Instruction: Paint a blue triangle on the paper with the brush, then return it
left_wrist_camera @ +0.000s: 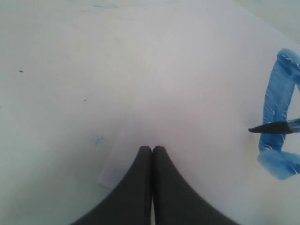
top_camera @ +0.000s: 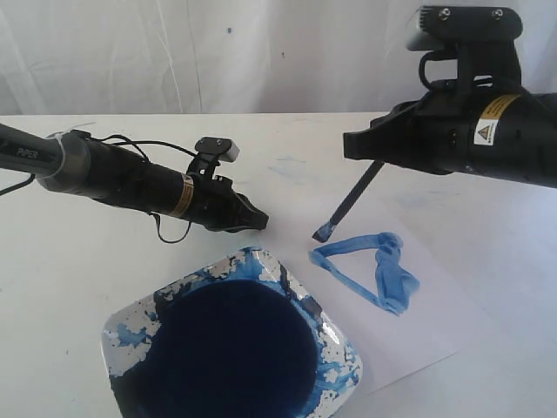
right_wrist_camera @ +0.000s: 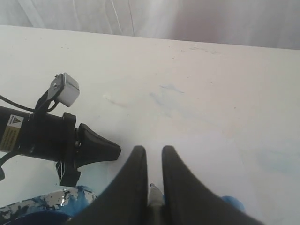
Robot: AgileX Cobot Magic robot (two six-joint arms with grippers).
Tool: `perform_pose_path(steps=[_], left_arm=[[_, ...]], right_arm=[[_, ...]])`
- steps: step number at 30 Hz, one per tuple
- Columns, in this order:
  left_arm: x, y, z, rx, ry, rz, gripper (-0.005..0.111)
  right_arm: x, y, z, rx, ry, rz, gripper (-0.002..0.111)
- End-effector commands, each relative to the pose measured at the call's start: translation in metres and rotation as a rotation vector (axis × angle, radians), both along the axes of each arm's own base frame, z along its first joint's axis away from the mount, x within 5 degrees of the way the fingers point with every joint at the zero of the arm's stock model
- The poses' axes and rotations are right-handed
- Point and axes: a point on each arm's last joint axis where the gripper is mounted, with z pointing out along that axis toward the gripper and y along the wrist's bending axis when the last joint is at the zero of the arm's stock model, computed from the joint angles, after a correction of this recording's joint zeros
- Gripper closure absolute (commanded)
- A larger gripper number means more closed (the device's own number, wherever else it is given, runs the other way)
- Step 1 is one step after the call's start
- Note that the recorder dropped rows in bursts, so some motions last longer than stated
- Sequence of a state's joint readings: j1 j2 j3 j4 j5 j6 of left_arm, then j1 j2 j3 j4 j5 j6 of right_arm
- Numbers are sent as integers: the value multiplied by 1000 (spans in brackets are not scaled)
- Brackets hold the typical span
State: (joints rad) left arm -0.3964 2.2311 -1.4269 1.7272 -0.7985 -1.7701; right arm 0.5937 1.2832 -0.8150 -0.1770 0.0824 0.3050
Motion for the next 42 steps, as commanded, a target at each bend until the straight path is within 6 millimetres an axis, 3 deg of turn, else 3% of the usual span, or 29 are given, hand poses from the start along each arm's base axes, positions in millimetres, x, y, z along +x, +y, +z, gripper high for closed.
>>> perform_pose_path(steps=[1, 18, 42], left_arm=[[0, -2, 2, 16, -18, -5, 107], [0, -2, 2, 16, -18, -5, 107], [0, -2, 2, 16, -18, -5, 107]], right_arm=[[0, 2, 0, 29, 3, -5, 108], [-8, -6, -15, -69, 188, -50, 108], [-41, -33, 4, -157, 284, -87, 108]])
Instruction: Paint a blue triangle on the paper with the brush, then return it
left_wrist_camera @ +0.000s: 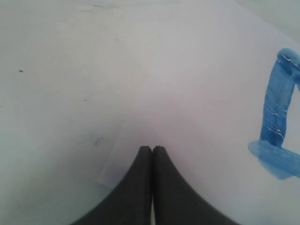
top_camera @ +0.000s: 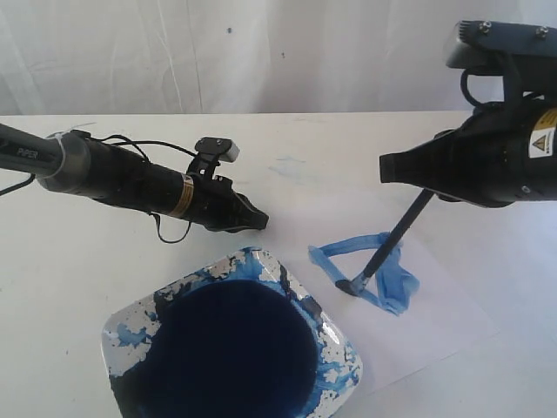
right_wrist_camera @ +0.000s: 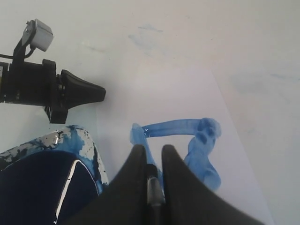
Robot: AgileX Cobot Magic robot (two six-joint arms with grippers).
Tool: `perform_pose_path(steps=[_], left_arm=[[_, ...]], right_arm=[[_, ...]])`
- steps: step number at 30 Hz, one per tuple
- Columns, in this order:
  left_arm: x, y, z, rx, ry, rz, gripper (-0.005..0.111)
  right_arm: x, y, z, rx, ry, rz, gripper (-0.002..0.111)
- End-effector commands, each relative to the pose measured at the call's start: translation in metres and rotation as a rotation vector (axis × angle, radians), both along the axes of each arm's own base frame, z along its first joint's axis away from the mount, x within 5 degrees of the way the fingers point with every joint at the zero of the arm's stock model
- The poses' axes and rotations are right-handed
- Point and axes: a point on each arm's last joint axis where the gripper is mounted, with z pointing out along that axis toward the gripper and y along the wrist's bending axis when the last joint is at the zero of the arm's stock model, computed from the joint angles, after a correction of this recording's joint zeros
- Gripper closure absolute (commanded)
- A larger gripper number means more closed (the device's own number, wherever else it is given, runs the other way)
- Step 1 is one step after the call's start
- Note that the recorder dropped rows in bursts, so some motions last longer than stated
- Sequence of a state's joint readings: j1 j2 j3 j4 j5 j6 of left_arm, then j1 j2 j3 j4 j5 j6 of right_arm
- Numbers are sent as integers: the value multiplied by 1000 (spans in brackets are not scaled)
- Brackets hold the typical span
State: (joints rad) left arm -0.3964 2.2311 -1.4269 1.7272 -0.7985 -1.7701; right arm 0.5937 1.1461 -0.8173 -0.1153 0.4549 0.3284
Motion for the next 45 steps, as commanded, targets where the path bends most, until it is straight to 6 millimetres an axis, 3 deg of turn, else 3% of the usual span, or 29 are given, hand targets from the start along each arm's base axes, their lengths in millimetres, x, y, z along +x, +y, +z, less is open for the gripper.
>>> perform_pose_path(steps=[1, 22, 34, 38, 45], left_arm=[[0, -2, 2, 16, -18, -5, 107], [0, -2, 2, 16, -18, -5, 107], [0, -2, 2, 16, -18, -5, 107], [0, -2, 2, 16, -18, -5, 107], [0, -2, 2, 16, -18, -5, 107]], right_arm=[[-9, -8, -3, -83, 69, 1, 108], [-31, -31, 15, -159, 23, -14, 108], [-24, -22, 48, -28, -343, 61, 108], [-10, -18, 40, -122, -370, 69, 108], [20, 5, 6, -174, -304, 120, 108]])
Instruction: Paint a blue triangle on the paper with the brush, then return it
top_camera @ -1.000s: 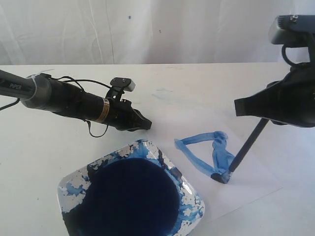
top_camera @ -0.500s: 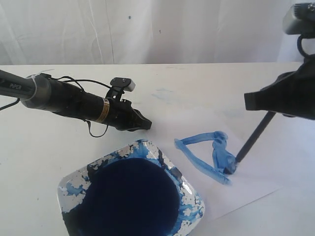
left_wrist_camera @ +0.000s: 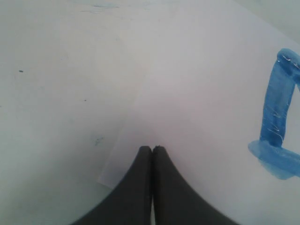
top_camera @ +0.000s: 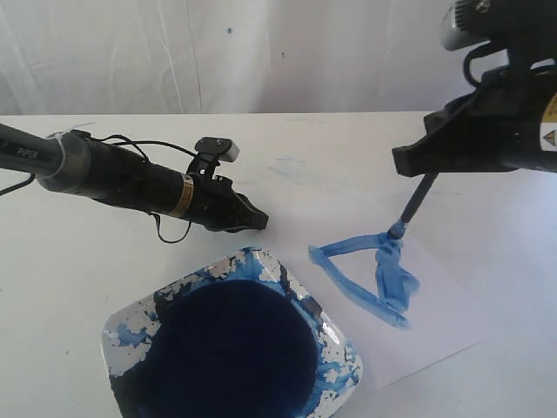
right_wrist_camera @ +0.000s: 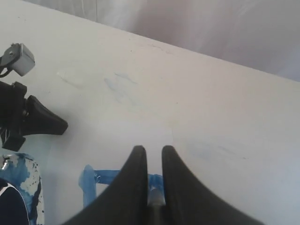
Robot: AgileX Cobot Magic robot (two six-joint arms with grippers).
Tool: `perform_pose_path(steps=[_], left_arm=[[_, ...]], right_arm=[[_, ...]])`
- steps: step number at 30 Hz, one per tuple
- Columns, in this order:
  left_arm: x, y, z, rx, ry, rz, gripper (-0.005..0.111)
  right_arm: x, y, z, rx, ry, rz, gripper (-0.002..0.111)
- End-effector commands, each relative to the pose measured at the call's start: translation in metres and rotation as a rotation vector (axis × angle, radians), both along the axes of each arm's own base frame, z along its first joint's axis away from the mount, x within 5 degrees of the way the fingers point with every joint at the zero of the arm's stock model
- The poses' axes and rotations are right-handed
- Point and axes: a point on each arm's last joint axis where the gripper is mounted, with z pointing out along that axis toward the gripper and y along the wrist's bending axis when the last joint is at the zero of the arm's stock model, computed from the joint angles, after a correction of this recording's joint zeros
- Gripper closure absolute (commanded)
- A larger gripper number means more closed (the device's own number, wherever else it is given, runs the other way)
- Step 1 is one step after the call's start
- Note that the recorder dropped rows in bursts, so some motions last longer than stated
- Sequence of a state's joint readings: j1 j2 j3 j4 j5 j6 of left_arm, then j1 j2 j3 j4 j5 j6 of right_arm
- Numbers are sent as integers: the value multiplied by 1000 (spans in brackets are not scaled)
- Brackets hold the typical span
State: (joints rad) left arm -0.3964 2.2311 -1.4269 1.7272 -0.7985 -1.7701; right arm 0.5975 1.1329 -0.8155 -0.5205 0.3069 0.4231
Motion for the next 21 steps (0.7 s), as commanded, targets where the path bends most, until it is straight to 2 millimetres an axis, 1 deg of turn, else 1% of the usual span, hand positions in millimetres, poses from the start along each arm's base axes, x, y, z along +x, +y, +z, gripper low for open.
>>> perform_pose_path(steps=[1, 12, 21], left_arm=[[0, -2, 2, 16, -18, -5, 107], [0, -2, 2, 16, -18, -5, 107], [0, -2, 2, 16, -18, -5, 107]], right_arm=[[13, 11, -13, -20, 11, 29, 108], [30, 24, -28, -31, 49, 40, 108], [31, 30, -24, 23, 11, 73, 108]])
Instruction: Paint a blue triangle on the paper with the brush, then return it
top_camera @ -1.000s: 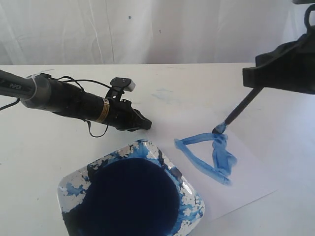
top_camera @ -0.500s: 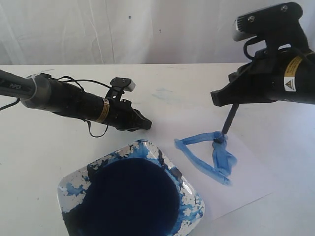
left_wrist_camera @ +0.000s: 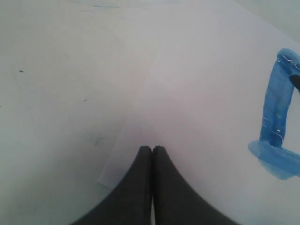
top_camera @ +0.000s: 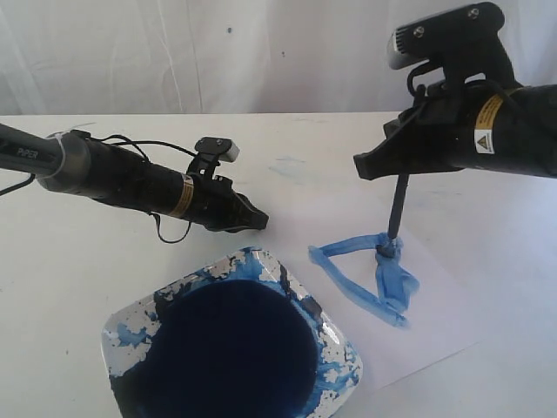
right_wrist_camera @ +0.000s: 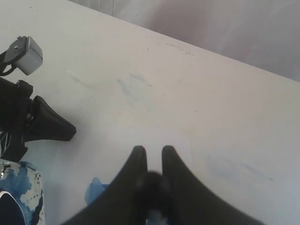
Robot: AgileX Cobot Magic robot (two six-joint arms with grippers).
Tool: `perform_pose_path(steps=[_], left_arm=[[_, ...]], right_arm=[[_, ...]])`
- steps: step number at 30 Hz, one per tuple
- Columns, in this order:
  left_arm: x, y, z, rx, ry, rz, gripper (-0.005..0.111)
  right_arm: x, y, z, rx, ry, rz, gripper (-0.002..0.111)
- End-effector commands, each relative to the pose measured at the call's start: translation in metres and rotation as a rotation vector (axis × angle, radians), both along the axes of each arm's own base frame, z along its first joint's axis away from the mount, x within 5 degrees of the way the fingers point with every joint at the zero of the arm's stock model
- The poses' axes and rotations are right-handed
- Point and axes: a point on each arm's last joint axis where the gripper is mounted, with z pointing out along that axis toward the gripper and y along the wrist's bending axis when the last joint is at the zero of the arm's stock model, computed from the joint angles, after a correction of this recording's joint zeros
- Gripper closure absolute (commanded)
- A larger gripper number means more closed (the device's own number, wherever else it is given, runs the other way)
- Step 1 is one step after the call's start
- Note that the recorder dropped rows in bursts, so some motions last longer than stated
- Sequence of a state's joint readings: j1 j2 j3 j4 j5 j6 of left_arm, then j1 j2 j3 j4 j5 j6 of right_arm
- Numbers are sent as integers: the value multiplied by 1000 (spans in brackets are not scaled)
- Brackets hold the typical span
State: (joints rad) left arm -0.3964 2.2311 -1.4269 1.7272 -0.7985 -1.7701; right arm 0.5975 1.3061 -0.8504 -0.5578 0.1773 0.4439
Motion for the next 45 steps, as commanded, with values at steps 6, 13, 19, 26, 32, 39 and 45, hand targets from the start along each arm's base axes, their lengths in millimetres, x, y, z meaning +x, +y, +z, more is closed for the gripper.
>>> perform_pose_path(steps=[6, 13, 19, 26, 32, 39, 45], left_arm=[[0, -2, 2, 16, -18, -5, 107], [0, -2, 2, 16, -18, -5, 107], [0, -2, 2, 16, -18, -5, 107], [0, -2, 2, 16, -18, -5, 107], [0, -2, 2, 16, -18, -5, 107], [0, -2, 2, 16, -18, -5, 107], [0, -2, 2, 16, -18, -5, 107]], right_arm=[[1, 3, 2, 50, -8, 8, 108], [-1, -1, 12, 40, -14, -16, 108], [-13, -16, 39, 8, -71, -56, 108], [-43, -37, 78, 158, -152, -97, 108], [-68, -51, 94, 351, -82, -154, 108], [-85, -46, 90, 500, 129, -114, 108], [-100, -29, 91, 622, 300, 57, 108]])
